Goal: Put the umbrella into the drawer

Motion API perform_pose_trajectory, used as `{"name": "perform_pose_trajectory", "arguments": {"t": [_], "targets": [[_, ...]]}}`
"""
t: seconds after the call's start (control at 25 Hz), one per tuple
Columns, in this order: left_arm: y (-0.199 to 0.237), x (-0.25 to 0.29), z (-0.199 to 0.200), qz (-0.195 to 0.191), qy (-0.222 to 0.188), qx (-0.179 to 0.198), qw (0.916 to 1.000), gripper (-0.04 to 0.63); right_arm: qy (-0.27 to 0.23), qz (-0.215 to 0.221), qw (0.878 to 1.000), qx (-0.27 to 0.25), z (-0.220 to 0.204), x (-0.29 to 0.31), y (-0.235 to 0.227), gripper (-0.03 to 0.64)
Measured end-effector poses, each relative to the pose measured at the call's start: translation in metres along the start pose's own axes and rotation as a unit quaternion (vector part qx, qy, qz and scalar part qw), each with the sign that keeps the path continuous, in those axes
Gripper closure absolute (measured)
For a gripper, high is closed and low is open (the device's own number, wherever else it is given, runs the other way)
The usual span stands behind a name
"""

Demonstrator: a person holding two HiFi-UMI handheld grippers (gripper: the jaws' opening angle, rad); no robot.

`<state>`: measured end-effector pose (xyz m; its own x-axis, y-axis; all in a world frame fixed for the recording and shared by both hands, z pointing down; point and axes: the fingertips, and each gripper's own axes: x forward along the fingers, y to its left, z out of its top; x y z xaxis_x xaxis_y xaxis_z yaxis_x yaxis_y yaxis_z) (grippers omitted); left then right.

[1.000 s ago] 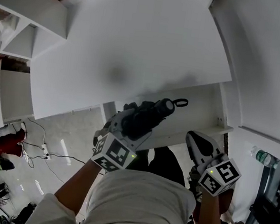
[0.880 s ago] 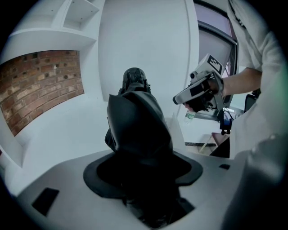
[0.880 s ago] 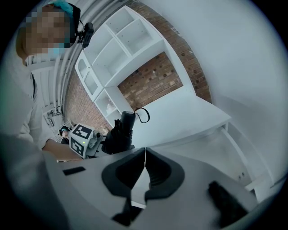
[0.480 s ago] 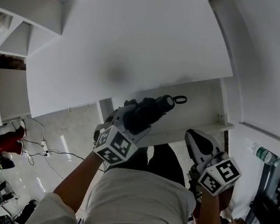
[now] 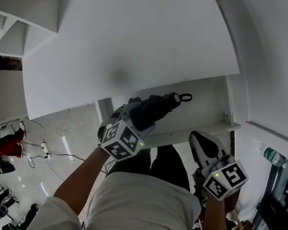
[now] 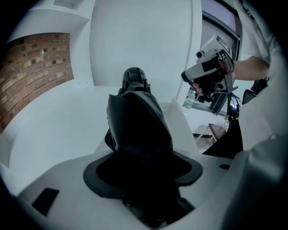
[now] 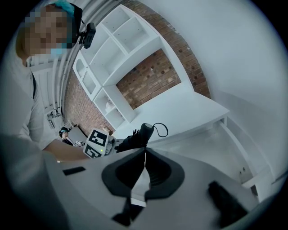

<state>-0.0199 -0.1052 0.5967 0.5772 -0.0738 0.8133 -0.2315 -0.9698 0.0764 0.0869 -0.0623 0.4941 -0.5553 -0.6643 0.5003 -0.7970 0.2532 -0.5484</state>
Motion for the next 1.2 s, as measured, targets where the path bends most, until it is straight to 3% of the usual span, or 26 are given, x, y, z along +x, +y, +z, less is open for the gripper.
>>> {"name": "perform_pose_trajectory", "arguments": {"t": [1.2], "targets": [[-0.008,0.064,-0.04,-0.045,0.102,0.061,0.9919,0.306,0.01,0.005,1.0,0.015,-0.012,0.009,-0.005,0.589]]}}
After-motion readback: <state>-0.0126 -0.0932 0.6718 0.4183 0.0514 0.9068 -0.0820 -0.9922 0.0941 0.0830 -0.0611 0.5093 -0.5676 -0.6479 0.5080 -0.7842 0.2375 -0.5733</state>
